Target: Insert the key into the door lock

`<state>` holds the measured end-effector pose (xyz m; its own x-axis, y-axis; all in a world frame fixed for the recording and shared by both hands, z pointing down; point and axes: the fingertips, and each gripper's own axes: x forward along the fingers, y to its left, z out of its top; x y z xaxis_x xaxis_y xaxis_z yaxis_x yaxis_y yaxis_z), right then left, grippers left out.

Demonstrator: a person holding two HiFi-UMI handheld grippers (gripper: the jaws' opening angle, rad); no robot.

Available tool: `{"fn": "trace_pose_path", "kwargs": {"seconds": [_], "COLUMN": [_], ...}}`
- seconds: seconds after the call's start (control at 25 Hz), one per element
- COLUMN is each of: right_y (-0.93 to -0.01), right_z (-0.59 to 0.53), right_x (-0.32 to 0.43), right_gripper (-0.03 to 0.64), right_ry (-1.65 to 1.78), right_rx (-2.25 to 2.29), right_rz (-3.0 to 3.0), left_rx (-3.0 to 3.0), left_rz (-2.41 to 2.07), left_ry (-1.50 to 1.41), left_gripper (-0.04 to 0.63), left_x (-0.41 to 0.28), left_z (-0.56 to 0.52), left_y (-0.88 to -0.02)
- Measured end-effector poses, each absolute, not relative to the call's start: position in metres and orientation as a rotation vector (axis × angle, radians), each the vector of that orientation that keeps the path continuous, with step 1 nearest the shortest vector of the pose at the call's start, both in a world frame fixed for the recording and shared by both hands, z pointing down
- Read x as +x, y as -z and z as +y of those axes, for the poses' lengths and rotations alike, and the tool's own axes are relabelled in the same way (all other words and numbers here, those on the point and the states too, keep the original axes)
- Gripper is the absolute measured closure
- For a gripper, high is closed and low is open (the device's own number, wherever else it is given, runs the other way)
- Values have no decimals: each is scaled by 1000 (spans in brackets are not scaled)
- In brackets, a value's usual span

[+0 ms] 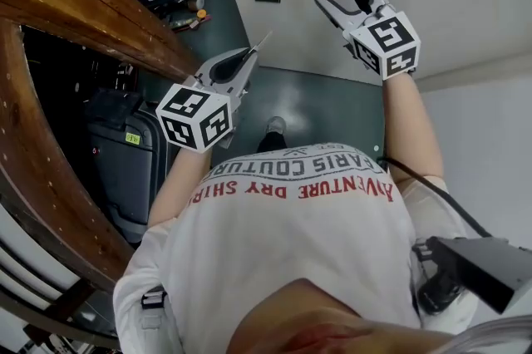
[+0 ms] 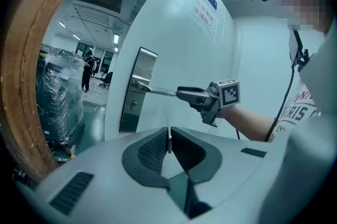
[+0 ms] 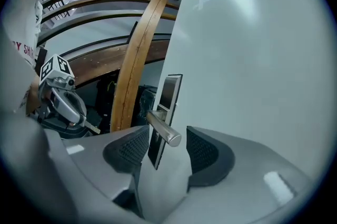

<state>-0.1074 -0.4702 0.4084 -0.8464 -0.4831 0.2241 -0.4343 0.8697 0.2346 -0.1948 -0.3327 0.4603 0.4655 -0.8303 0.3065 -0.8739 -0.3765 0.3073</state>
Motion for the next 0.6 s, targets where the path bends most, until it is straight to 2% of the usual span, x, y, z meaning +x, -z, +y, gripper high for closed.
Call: {"fn": "trace_pose_path", "kwargs": {"seconds": [0.6], "right_y": [-418], "right_z": [-490], "right_x": [-128], "right_gripper": [435], "right_ry": [184], "right_rx": [643], "right_rz": [-2827], "left_rx": [2218], "left_rz": [-1391], "left_ry": [-109], "left_gripper": [572], "left_x": [-212], "left_z": [-351], "left_y": [-485]}}
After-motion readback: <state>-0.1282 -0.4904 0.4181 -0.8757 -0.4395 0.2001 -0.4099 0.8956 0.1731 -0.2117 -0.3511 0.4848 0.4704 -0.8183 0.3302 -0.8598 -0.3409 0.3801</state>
